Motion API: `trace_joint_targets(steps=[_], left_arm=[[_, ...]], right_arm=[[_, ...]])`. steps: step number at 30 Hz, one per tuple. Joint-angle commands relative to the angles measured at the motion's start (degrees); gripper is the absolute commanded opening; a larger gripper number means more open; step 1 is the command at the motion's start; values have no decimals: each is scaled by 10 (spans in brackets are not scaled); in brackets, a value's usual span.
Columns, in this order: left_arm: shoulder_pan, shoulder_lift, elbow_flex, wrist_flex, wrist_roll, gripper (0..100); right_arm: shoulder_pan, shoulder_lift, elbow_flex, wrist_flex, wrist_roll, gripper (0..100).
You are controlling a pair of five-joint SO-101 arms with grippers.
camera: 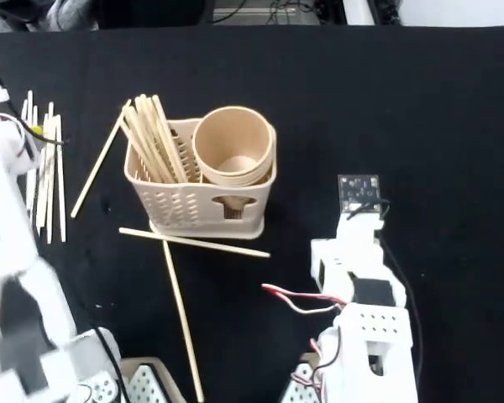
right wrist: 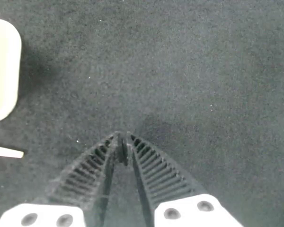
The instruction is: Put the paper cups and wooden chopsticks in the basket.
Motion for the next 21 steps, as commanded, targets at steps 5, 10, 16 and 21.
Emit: trace_joint_targets(steps=[5,10,16,21], left_arm=[[-5,311,-251,43,-15,220],[-9,476,-407,51,-16,220],[-4,619,-543,101,-50,184],[-4,681,-655,188,-74,28]], right_arm=[[-8,-1,-2,-11,0,15],[-8,-1,-2,-11,0,15],[-8,-1,-2,-11,0,15],[-8,-1,-2,-11,0,15]])
